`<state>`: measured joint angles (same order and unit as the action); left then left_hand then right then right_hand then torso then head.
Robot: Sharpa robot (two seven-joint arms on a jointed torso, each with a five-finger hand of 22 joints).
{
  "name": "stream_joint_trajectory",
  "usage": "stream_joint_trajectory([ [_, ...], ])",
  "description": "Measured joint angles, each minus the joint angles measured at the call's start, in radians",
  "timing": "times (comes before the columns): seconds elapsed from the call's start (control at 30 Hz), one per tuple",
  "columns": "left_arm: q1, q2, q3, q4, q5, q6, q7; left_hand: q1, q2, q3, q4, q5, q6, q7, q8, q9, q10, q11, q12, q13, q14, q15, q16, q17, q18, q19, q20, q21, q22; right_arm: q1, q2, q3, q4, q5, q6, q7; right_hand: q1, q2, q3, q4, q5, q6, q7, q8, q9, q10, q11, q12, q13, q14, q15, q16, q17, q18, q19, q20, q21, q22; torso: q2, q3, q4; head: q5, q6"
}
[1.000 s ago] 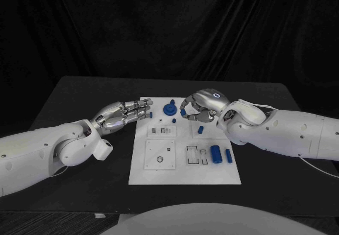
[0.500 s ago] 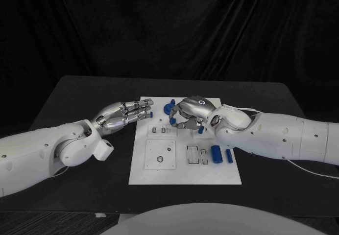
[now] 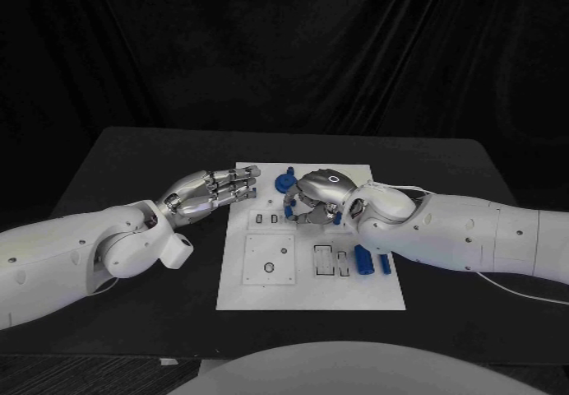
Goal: Assemble the parts on the task board
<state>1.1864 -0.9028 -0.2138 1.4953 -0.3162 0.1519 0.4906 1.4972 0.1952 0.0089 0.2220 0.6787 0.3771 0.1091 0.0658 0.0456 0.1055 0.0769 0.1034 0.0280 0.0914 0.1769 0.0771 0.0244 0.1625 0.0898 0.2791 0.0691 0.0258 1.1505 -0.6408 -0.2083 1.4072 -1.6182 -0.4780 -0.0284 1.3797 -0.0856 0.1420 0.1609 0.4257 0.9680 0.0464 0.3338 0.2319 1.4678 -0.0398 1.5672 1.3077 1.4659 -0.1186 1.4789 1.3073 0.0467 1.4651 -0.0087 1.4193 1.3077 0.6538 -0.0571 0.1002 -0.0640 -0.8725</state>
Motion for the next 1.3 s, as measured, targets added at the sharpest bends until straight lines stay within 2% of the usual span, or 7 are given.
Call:
stream_joint_trajectory([
  [0.2,0.0,0.003,0.0,-0.002,0.0,0.0,0.0,0.0,0.0,0.007,-0.001,0.0,0.0,0.0,0.0,0.0,0.0,0.0,0.0,0.0,0.0,0.0,0.0,0.0,0.0,0.0,0.0,0.0,0.0,-0.008,0.005,0.0,-0.011,-0.001,0.011,-0.006,0.0,0.0,-0.001,-0.001,0.0,-0.002,0.002,0.0,0.002,0.0,0.0,0.0,0.0,0.0,0.0,0.0,0.0,0.0,0.0,0.0,0.0,0.0,0.0,0.0004,0.0,0.001,0.0],
  [0.3,0.0,0.003,0.0,-0.002,0.0,0.001,0.0,0.0,0.0,0.007,-0.001,0.0,0.0,0.0,0.0,0.0,0.0,0.0,0.0,0.0,0.0,0.0,0.0,0.0,0.0,0.0,0.0,0.0,0.0,-0.012,0.007,0.0,-0.015,-0.001,0.014,-0.01,0.0,0.0,-0.001,-0.001,0.004,-0.002,0.002,-0.002,0.029,0.0,0.0,0.0,0.0,0.0,0.0,0.0,0.0,0.0,0.0,0.0,0.0,0.0,0.0,0.0004,0.0001,0.002,0.0],
  [0.57,0.0,0.004,0.0,-0.003,0.0,0.002,0.0,0.0,0.0,0.007,-0.001,0.0,0.0,0.0,0.0,0.0,-0.004,0.004,0.0,0.0,0.0,0.0,0.0,0.0,0.0,0.0,0.0,0.0,0.0,-0.016,0.011,0.0,-0.019,-0.002,0.022,-0.021,0.0,0.0,-0.001,-0.001,0.004,-0.008,0.003,-0.005,0.031,0.0,0.0,0.0,0.0,0.0,0.0,0.0,0.0,0.0,0.0,0.0,0.0,0.0,0.0,0.0004,0.0007,0.001,0.0],
  [0.6,0.0,0.004,0.0,-0.004,0.0,0.002,0.0,0.0,0.0,0.007,-0.001,0.0,0.0,0.0,0.0,0.0,-0.004,0.004,0.0,0.0,0.0,0.0,0.0,0.0,0.0,0.0,0.0,0.0,0.0,-0.016,0.011,0.0,-0.019,-0.002,0.023,-0.022,0.0,0.0,0.001,-0.003,0.004,-0.014,0.004,-0.005,0.06,0.0,0.0,0.0,0.0,0.0,0.0,0.0,0.0,0.0,0.0,0.0,0.0,0.0,0.0,0.0004,0.0008,0.0,0.0],
  [0.67,0.0,0.005,0.0,-0.004,0.0,0.003,0.0,0.0,0.0,0.007,-0.001,0.0,0.0,0.0,0.0,0.0,-0.004,0.004,0.0,0.0,0.0,0.0,0.0,0.0,0.0,0.0,0.0,0.0,0.0,-0.017,0.012,0.001,-0.02,-0.002,0.023,-0.024,-0.001,-0.002,0.004,-0.007,0.004,-0.025,0.006,-0.005,0.073,0.0,0.0,0.0,0.0,0.0,0.0,0.0,0.0,0.0,0.0,0.0,-0.003,0.0,0.0,0.0004,0.0008,0.0,0.0],
  [0.97,0.0,0.006,0.0,-0.006,0.0,0.006,0.0,0.0,0.0,0.007,-0.001,0.0,0.0,0.0,0.0,0.0,-0.004,0.004,0.0,0.0,0.0,0.0,0.0,0.0,0.0,0.0,0.0,0.0,0.0,-0.019,0.016,0.001,-0.023,-0.002,0.025,-0.029,-0.013,0.0,0.013,-0.015,0.002,-0.074,0.005,-0.025,0.078,0.0,0.0,0.0,0.0,0.0,0.0,0.0,0.0,0.0,0.0,0.0,-0.003,0.0,0.0,0.0007,0.0007,0.001,0.0],
  [1.3,0.0,0.007,0.0,-0.008,0.0,0.007,0.0,0.0,0.0,0.015,-0.004,0.0,0.0,0.0,0.0,0.0,-0.004,0.004,0.0,0.0,0.0,0.0,0.0,0.0,0.0,0.0,0.0,0.0,0.0,-0.02,0.019,0.0,-0.025,-0.002,0.033,-0.03,-0.02,-0.004,0.016,-0.023,-0.03,-0.114,0.006,-0.045,0.073,0.0,0.0,0.0,0.0,0.0,0.0,0.0,0.0,0.0,0.0,0.0,-0.003,0.0,0.0,0.0006,0.0008,0.002,0.0],
])
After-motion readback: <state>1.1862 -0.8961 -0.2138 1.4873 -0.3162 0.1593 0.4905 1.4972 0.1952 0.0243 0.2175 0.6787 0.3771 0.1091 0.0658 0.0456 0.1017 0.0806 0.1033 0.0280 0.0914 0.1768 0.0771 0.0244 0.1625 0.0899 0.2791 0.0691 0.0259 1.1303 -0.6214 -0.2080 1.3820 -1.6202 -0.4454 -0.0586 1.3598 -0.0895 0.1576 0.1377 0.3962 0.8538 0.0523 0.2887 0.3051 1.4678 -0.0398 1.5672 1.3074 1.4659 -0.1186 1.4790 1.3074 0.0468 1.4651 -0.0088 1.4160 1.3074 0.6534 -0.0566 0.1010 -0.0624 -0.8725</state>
